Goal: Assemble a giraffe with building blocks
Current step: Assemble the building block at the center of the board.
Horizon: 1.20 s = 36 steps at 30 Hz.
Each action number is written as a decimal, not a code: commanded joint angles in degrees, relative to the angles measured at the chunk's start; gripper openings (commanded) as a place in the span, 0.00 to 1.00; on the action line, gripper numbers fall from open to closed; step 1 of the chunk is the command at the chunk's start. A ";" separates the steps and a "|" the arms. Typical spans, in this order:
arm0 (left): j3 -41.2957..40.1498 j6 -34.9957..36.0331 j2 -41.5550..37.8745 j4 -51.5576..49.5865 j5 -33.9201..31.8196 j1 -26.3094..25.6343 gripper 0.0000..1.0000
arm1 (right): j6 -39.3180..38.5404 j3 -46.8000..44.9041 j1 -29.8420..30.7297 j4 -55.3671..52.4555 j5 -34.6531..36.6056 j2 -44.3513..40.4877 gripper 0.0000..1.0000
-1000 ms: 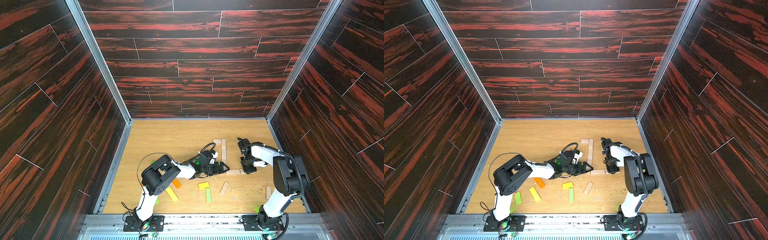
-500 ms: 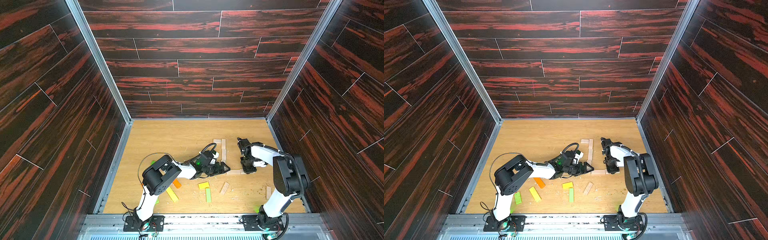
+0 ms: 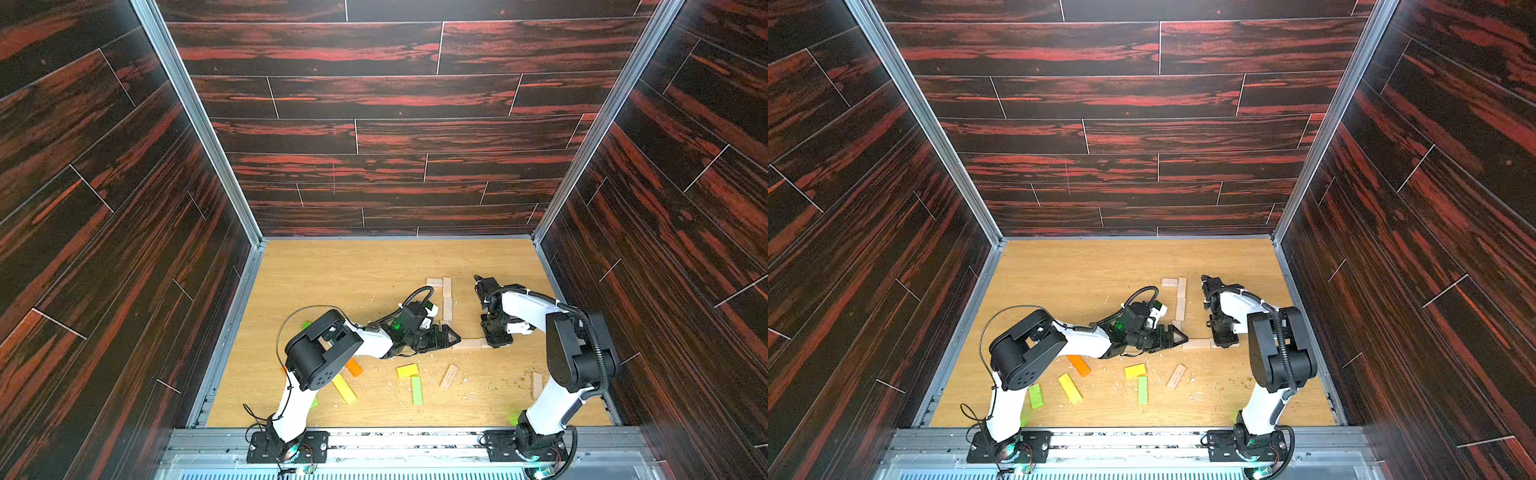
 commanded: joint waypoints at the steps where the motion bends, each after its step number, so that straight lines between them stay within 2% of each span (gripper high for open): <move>1: 1.54 1.84 -2.29 -2.58 -0.21 0.30 0.89 | 0.79 -1.80 1.14 0.25 -2.89 0.99 0.32; 4: 1.45 2.13 -2.69 -2.92 -0.24 0.50 0.89 | 0.75 -1.80 1.09 -0.16 -2.51 0.47 0.39; 17: 1.54 2.88 -3.58 -3.69 -0.25 1.31 0.90 | 0.93 -2.07 1.09 -2.17 -0.76 -2.97 0.51; 24: 3.04 4.46 -3.33 -5.62 -0.24 2.69 0.91 | -0.29 -2.23 1.10 -4.44 0.39 -7.52 0.63; 36: 7.25 4.42 -0.55 -6.45 0.80 2.76 0.91 | -1.81 -2.98 1.01 -7.62 1.98 -14.32 0.64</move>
